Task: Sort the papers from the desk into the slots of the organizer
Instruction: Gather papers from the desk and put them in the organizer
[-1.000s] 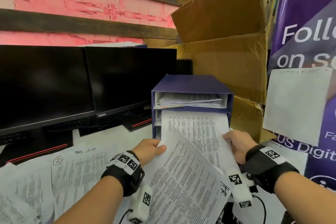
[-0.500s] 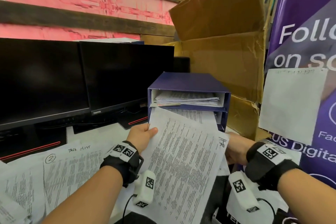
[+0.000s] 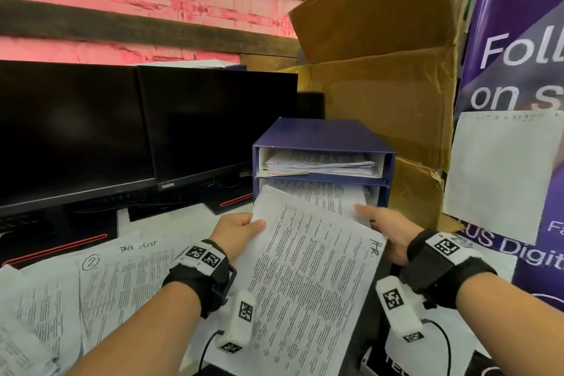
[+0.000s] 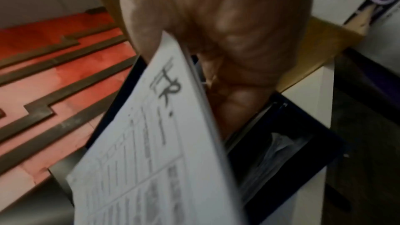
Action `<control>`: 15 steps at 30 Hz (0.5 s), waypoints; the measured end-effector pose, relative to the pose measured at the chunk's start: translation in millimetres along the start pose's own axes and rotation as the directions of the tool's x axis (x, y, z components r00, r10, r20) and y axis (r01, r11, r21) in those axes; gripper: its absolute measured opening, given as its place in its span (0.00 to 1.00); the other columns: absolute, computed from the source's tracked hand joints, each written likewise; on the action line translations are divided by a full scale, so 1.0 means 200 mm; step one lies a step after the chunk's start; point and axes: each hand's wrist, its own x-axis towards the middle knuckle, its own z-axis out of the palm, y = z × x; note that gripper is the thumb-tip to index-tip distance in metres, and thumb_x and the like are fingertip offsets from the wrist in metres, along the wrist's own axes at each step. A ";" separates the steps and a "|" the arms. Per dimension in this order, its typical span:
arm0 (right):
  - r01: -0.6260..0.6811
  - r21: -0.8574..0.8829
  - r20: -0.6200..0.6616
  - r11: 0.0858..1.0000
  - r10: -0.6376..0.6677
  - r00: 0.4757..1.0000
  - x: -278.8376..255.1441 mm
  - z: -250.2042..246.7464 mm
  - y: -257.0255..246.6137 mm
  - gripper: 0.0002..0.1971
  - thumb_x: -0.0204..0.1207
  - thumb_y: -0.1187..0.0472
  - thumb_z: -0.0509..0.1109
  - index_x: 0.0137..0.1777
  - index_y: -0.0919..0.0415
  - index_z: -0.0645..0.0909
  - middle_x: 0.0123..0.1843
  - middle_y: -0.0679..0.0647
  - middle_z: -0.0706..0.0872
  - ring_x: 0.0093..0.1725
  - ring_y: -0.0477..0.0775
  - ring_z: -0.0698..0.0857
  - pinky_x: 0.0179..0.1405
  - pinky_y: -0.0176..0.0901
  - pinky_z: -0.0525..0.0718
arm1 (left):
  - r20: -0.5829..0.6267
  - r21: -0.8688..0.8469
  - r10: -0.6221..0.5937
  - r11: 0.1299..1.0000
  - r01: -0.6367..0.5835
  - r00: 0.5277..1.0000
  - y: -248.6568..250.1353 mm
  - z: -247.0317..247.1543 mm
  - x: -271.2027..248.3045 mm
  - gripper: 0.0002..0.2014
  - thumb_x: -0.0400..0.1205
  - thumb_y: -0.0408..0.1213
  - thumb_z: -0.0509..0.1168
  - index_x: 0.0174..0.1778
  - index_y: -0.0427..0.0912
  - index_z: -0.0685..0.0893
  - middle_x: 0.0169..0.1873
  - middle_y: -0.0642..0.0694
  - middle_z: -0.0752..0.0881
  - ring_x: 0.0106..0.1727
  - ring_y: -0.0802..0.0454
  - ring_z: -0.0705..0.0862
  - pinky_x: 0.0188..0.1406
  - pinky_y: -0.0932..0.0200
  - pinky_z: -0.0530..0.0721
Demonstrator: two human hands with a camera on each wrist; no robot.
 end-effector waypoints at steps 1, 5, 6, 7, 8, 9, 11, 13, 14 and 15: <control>-0.021 -0.085 0.029 0.996 0.024 0.999 -0.01 0.00 0.01 0.14 0.81 0.60 0.68 0.58 0.72 0.81 0.55 0.73 0.86 0.49 0.68 0.85 0.44 0.57 0.81 | -0.006 0.000 0.008 1.000 -0.008 1.000 0.00 0.00 0.00 0.07 0.82 0.33 0.66 0.47 0.36 0.89 0.43 0.36 0.91 0.49 0.34 0.89 0.55 0.40 0.86; 0.049 -0.070 -0.032 0.996 -0.051 0.998 0.01 0.03 0.02 0.10 0.81 0.70 0.66 0.56 0.79 0.78 0.46 0.74 0.85 0.34 0.63 0.87 0.32 0.49 0.86 | -0.014 -0.007 0.004 1.000 -0.004 1.000 0.01 0.01 0.00 0.06 0.82 0.33 0.66 0.47 0.37 0.89 0.43 0.35 0.91 0.49 0.34 0.90 0.55 0.37 0.86; 0.056 0.074 -0.052 0.996 -0.052 0.997 0.01 0.05 0.01 0.12 0.83 0.70 0.63 0.62 0.77 0.75 0.45 0.71 0.85 0.32 0.61 0.88 0.25 0.48 0.88 | -0.025 -0.007 0.000 1.000 0.000 1.000 0.00 0.00 0.01 0.06 0.82 0.33 0.66 0.46 0.37 0.89 0.43 0.36 0.91 0.49 0.35 0.90 0.56 0.37 0.86; 0.045 0.235 -0.056 0.971 -0.033 0.998 0.02 0.06 -0.01 0.16 0.84 0.70 0.61 0.69 0.74 0.71 0.49 0.70 0.85 0.34 0.61 0.88 0.22 0.49 0.88 | -0.041 -0.004 -0.002 1.000 0.002 0.999 0.00 -0.01 0.01 0.06 0.82 0.33 0.66 0.45 0.38 0.89 0.43 0.36 0.91 0.48 0.35 0.90 0.56 0.37 0.86; 0.048 0.347 -0.059 0.937 -0.029 0.998 0.03 0.07 -0.02 0.20 0.84 0.71 0.60 0.76 0.69 0.66 0.57 0.71 0.83 0.39 0.61 0.87 0.23 0.51 0.88 | -0.058 -0.001 -0.004 1.000 0.004 0.998 0.00 -0.02 0.01 0.06 0.82 0.33 0.66 0.45 0.38 0.89 0.43 0.36 0.91 0.49 0.36 0.90 0.56 0.38 0.86; 0.058 0.409 -0.054 0.911 -0.039 0.998 0.03 0.09 -0.03 0.22 0.85 0.72 0.58 0.79 0.67 0.63 0.66 0.72 0.79 0.45 0.62 0.87 0.25 0.52 0.90 | -0.075 -0.001 -0.009 1.000 0.009 0.997 -0.01 -0.03 0.01 0.06 0.82 0.32 0.66 0.45 0.38 0.89 0.44 0.36 0.91 0.49 0.36 0.89 0.57 0.38 0.86; 0.104 0.460 -0.017 0.882 -0.108 0.994 0.04 0.12 -0.06 0.19 0.85 0.74 0.54 0.75 0.71 0.64 0.73 0.72 0.74 0.59 0.65 0.85 0.41 0.54 0.91 | -0.102 -0.003 -0.020 1.000 0.020 0.995 -0.02 -0.06 0.02 0.06 0.83 0.33 0.66 0.44 0.39 0.89 0.44 0.37 0.91 0.49 0.36 0.89 0.58 0.38 0.85; 0.147 0.412 0.001 0.899 -0.161 0.987 0.05 0.15 -0.07 0.17 0.85 0.75 0.53 0.73 0.73 0.65 0.74 0.71 0.73 0.70 0.68 0.79 0.54 0.57 0.83 | -0.145 -0.007 -0.028 1.000 0.027 0.989 -0.03 -0.09 0.03 0.07 0.83 0.33 0.65 0.43 0.38 0.88 0.44 0.37 0.91 0.49 0.37 0.89 0.57 0.40 0.86; 0.169 0.382 0.005 0.909 -0.185 0.983 0.05 0.16 -0.07 0.20 0.85 0.75 0.54 0.77 0.73 0.63 0.74 0.71 0.73 0.71 0.69 0.77 0.56 0.58 0.81 | -0.165 -0.010 -0.031 1.000 0.029 0.986 -0.03 -0.10 0.03 0.07 0.83 0.32 0.65 0.42 0.38 0.88 0.44 0.37 0.91 0.49 0.37 0.89 0.57 0.41 0.86; 0.188 0.338 -0.003 0.922 -0.198 0.980 0.05 0.17 -0.06 0.23 0.85 0.74 0.55 0.79 0.72 0.60 0.73 0.70 0.74 0.70 0.69 0.78 0.57 0.60 0.80 | -0.179 -0.016 -0.033 0.999 0.031 0.983 -0.03 -0.11 0.03 0.07 0.83 0.32 0.65 0.43 0.38 0.88 0.43 0.37 0.91 0.49 0.37 0.89 0.56 0.42 0.86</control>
